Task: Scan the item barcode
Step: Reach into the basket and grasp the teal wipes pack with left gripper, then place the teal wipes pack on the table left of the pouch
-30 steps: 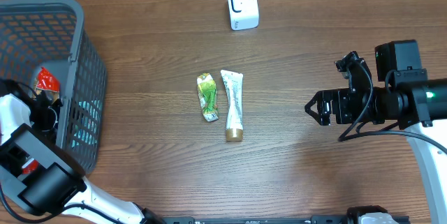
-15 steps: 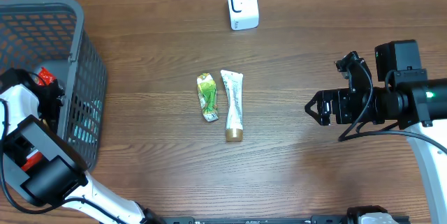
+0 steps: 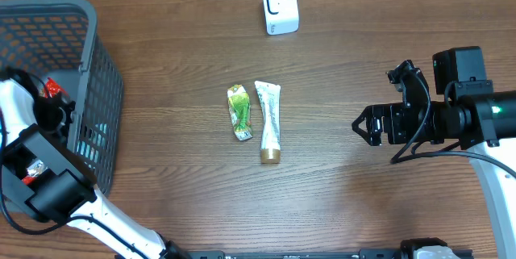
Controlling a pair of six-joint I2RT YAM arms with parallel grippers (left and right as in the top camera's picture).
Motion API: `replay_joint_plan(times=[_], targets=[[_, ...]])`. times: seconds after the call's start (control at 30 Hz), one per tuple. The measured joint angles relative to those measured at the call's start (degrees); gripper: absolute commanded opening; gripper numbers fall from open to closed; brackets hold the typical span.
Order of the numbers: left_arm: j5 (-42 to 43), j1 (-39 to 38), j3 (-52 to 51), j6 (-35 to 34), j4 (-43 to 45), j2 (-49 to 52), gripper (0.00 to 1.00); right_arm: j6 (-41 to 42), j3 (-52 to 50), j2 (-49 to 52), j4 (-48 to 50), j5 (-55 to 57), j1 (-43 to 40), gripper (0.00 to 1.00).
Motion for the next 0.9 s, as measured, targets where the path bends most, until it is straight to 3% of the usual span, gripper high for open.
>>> replay_joint_plan(times=[0.27,0.4,0.6,0.9], targets=[[0.39,-0.02,33.42,-1.88,-12.81,-2.27,0.04,0.04,0.00,0.00,-0.02,0.02,0.00,1.00],[5.75,-0.07,41.53,-2.12,-16.85,-6.62,0.04,0.00,0.00,0.00,-0.02,0.00,-0.02,1.00],[13.53,-4.74,45.29,-2.51,-21.11,-21.31,0.04,0.02,0.00,0.00,-0.04,0.02,0.00,1.00],[13.81,-28.65,41.27,-6.23,-21.16,-27.39,0.04,0.02,0.00,0.00,-0.09,0.00,0.00,1.00]])
